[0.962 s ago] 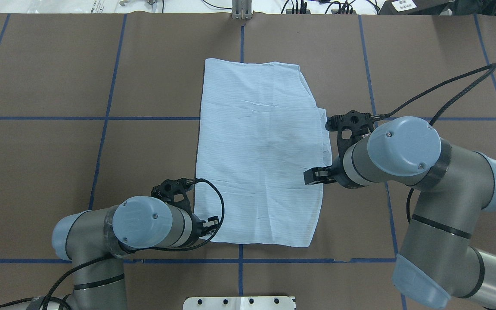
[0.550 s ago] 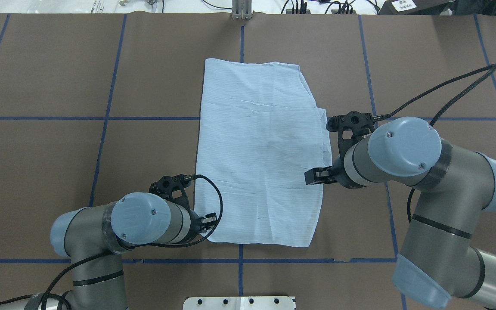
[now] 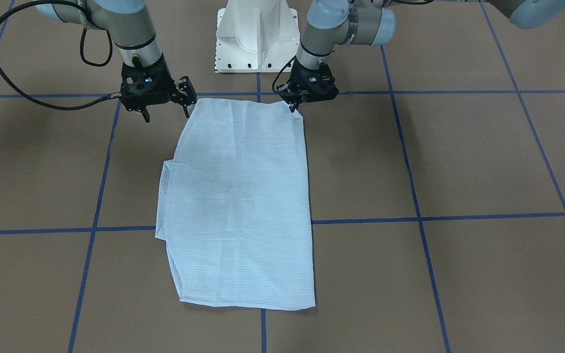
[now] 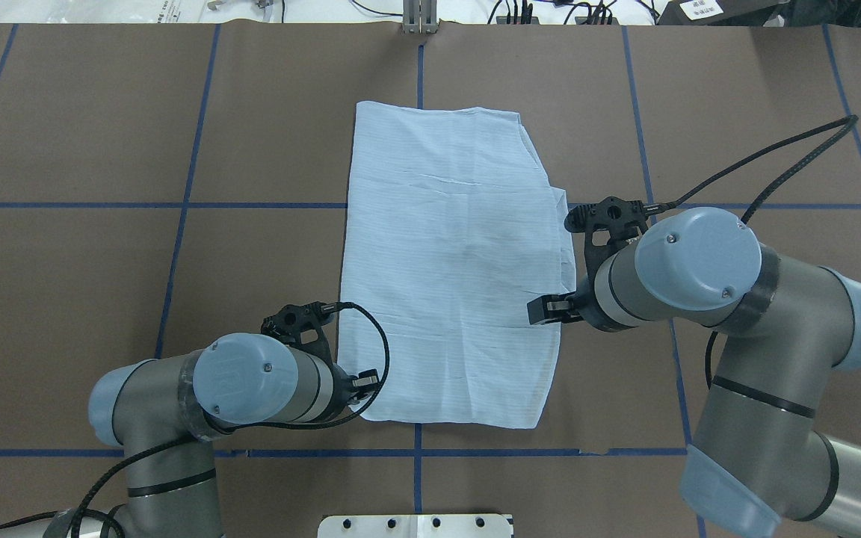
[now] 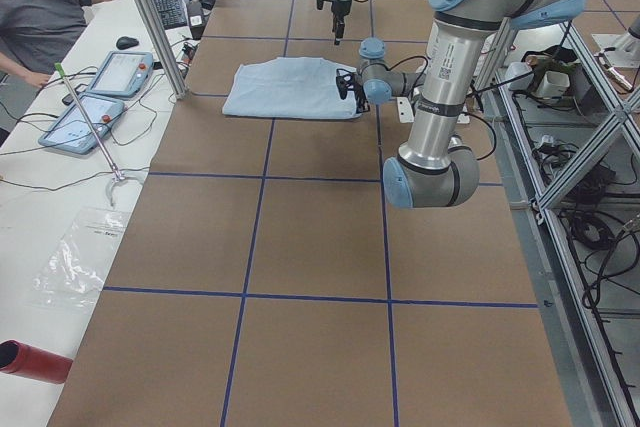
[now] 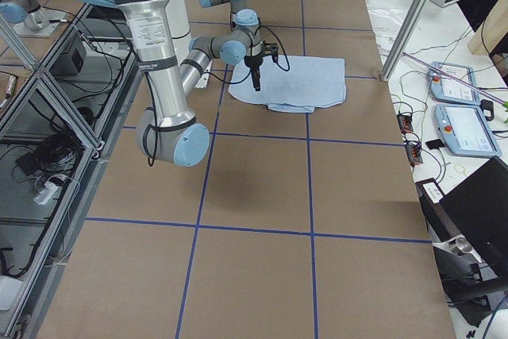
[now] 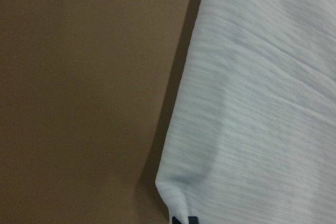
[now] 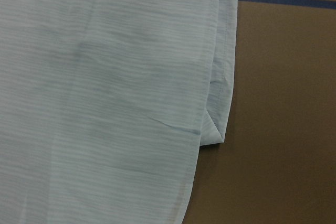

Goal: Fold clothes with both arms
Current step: 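Hold the left gripper at the shirt edge while the right gripper moves nearer, then position both grippers at the shirt's near corners and grasp them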

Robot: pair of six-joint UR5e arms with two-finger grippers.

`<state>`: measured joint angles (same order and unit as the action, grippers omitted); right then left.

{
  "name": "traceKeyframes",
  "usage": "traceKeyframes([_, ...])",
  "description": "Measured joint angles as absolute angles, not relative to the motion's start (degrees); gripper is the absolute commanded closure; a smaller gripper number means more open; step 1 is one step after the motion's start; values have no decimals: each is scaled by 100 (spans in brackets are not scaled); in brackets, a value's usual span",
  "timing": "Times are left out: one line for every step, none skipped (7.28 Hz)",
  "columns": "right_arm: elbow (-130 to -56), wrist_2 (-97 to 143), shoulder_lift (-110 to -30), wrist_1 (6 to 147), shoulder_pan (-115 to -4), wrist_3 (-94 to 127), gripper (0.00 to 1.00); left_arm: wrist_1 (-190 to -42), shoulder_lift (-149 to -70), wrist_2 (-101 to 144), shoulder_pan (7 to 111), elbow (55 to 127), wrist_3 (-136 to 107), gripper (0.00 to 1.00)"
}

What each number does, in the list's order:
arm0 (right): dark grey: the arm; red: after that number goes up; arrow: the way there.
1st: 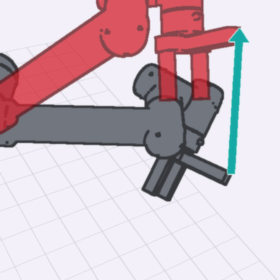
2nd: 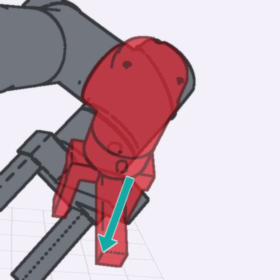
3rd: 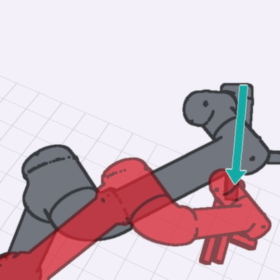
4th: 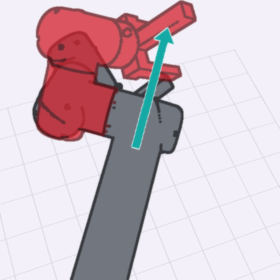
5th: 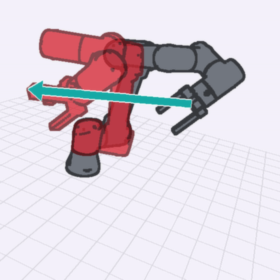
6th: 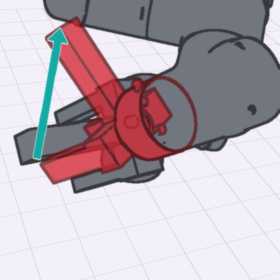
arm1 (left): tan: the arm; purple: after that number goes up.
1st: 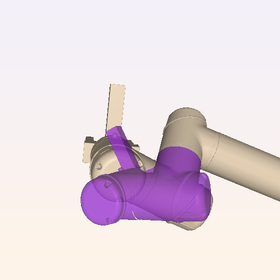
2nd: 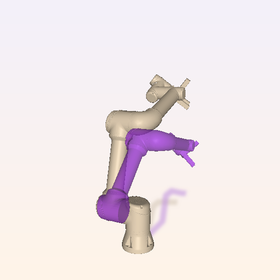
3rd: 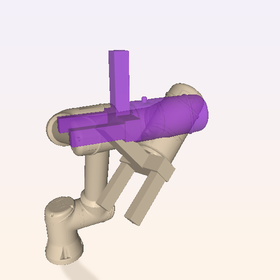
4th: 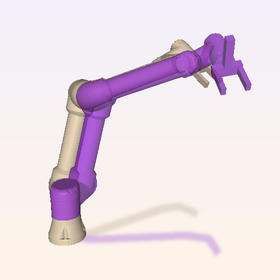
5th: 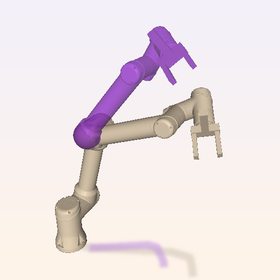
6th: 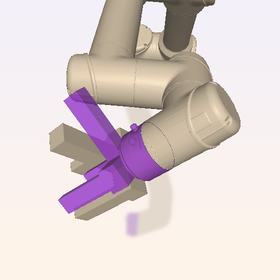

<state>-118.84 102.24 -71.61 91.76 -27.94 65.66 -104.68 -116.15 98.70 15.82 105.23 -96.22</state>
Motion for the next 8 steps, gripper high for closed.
traceKeyframes([-11876,10064,-7126,9174,-2591,6927,0,-10470,-11627,9877,1600,10549,-9623,100])
traceKeyframes([-11868,9849,-7085,9170,-2315,7399,0,-10475,-11638,9883,1622,10567,-9622,100])
traceKeyframes([-11853,9672,-7028,9170,-2031,7953,0,-10481,-11642,9886,1639,10583,-9619,100])
traceKeyframes([-11825,9558,-6983,9171,-1780,8577,0,-10484,-11644,9887,1660,10590,-9614,100])
traceKeyframes([-11780,9492,-6961,9165,-1599,9165,0,-10485,-11645,9890,1688,10590,-9610,100])
traceKeyframes([-11685,9430,-6916,9112,-1484,9781,0,-10485,-11645,9893,1707,10591,-9608,100])
traceKeyframes([-11534,9374,-6830,9000,-1418,10457,0,-10485,-11645,9894,1717,10591,-9605,100])
traceKeyframes([-11397,9337,-6758,8903,-1388,11101,0,-10485,-11646,9891,1729,10591,-9595,100])
